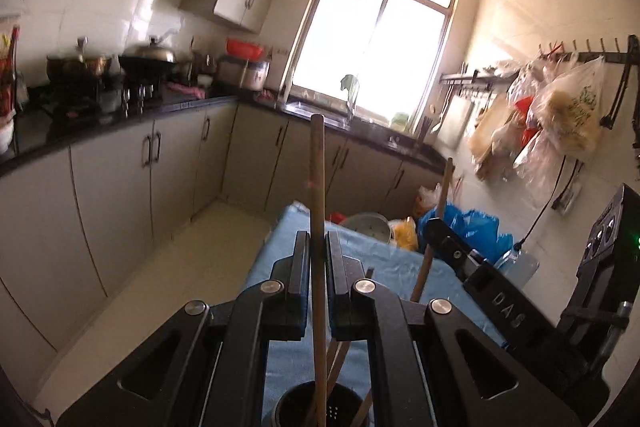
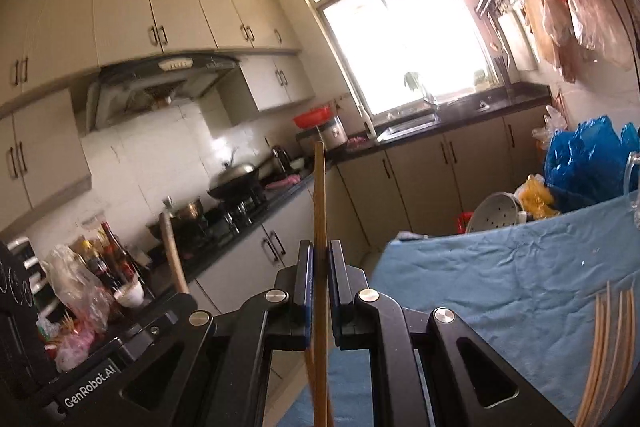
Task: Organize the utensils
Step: 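Carry both chopsticks to the black cup and release them inside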
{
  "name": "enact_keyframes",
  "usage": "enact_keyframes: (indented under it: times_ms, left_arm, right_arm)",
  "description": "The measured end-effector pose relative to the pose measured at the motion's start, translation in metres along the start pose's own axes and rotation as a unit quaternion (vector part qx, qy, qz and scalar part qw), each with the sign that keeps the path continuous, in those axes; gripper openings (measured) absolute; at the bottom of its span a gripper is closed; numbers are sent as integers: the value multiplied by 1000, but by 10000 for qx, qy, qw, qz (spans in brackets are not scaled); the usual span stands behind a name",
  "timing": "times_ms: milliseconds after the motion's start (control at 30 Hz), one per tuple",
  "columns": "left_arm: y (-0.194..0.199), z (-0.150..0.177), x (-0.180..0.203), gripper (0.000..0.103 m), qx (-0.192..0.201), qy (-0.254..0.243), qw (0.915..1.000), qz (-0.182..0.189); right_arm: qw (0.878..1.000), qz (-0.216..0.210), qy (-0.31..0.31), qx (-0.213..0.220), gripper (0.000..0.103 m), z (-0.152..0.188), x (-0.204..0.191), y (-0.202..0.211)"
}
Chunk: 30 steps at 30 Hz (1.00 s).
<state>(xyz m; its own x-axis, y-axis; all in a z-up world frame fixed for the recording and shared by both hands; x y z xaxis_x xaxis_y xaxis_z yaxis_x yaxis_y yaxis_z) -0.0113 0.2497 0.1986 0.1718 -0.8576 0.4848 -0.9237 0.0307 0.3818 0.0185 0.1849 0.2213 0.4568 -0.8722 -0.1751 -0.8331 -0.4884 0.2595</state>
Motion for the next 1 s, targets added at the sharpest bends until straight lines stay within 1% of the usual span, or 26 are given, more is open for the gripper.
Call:
enact_keyframes:
  times_ms: [100, 200, 367, 433, 500, 567, 600, 633, 700, 733, 767, 867, 1000]
  left_arm:
    - [-17, 10, -8, 7, -220, 54, 9997, -110]
    - [-23, 17, -11, 7, -354, 92, 9992, -155]
    - [-18, 24, -13, 7, -430, 214, 9986, -203]
    - [-12, 25, -13, 7, -422, 206, 9986, -231]
    - [-5, 25, -11, 7, -396, 202, 9987, -247]
    - [5, 25, -8, 8, -328, 200, 9989, -284]
    - [11, 25, -6, 8, -291, 175, 9990, -306]
    - [15, 25, -4, 10, -267, 151, 9990, -319]
    - [30, 28, 3, 20, -162, 71, 9992, -348]
    - [35, 29, 5, 28, -113, 40, 9993, -345]
    - [43, 32, 9, 32, -33, -14, 9994, -353]
    - [59, 41, 19, 33, 85, -167, 9990, -411]
    - [71, 57, 31, 36, 34, -265, 9986, -466]
  right_arm:
    - [9996, 87, 160, -218, 8, 16, 0, -12]
    - [9988, 116, 274, -395, 8, 29, 3, -14]
    - [9975, 84, 396, -577, 10, 41, 4, -12]
    - [9972, 77, 413, -612, 16, 42, 5, -9]
    - [9974, 90, 390, -591, 33, 41, 7, -3]
    - [9978, 112, 367, -540, 37, 38, 8, 5]
    - [9978, 124, 383, -535, 37, 37, 8, 7]
    - [9976, 132, 414, -536, 38, 36, 8, 12]
    - [9969, 204, 517, -562, 43, 36, 10, 22]
    - [9962, 280, 579, -586, 45, 36, 10, 26]
    - [9954, 372, 643, -603, 49, 37, 11, 32]
    - [9918, 717, 809, -687, 51, 40, 17, 50]
    - [9850, 1183, 948, -824, 56, 47, 30, 76]
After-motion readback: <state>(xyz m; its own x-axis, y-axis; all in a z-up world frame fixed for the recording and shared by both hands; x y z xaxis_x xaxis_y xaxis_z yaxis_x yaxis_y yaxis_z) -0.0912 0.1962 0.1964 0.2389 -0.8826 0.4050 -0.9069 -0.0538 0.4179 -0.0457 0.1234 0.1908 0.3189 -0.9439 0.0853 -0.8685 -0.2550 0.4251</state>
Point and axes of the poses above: each gripper's, at about its wrist camera, not at the fingertips, and y roughly against the way its jaws point, x to its right, z to its underside, the point moved 1 cm from there along -y, roughly the way its jaws point, and after that the axes turned 12 degrees about y, right-handed, at the moved point
